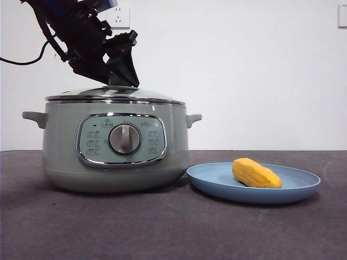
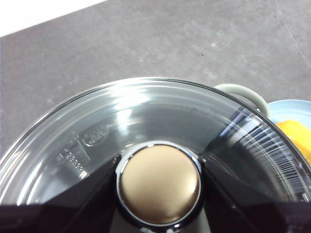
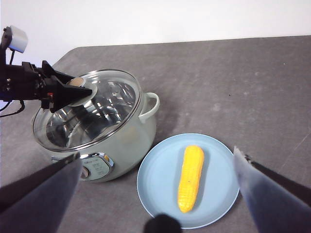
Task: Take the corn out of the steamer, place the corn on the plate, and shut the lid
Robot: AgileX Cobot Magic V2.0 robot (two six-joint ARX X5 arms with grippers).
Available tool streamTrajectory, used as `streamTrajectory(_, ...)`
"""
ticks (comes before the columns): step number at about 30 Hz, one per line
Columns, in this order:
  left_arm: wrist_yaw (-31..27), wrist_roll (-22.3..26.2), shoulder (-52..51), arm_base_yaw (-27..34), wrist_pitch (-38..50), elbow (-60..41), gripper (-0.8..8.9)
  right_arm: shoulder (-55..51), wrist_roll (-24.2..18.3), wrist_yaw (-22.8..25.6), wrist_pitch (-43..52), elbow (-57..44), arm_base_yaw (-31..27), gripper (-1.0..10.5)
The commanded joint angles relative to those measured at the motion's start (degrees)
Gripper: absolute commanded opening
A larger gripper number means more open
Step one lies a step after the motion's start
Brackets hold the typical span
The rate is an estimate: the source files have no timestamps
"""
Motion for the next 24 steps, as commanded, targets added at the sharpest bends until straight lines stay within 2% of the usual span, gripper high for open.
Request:
streamTrajectory(1,-0.1,1.1,-0.4,0.1,0.9,0.4,-0.12,-0.1,-0.5,-0.1,0.3,-0.3,0.2,6.3)
streamTrajectory(9,-0.1,1.1,-0.4,0.0,-1.5,0.4,-0.12,-0.1,-0.5,-0.1,0.3,-0.3,0.2,6.3)
streamTrajectory(11,-0.1,1.0,-0.4,0.0,-2.4,0.4,0.14,-0.1,-0.5,-0.1,0.3,-0.3,0.2,6.3)
streamTrajectory(13,-0.1,1.0,-0.4,0.1,-3.2,0.4,1.12,-0.1,-0.5,-0.1,0.3,-0.3,0.2,6.3)
streamTrajectory(15,-0.1,0.8,-0.4,0.1,-3.8,0.4,3.12,-0.1,-0.5,-0.1,0.3,-0.3,0.1,6.3)
streamTrajectory(17,-0.1,0.7,-0.4,0.1,-3.9,0.4,4.63,-0.1,-0.5,-0.1,0.3,-0.3,0.2,6.3)
streamTrajectory(24,-0.2,0.8,-0.6,0.1,-2.5,0.4,4.81,-0.1,-0.5,-0.1,0.0,-0.3,0.2,6.3)
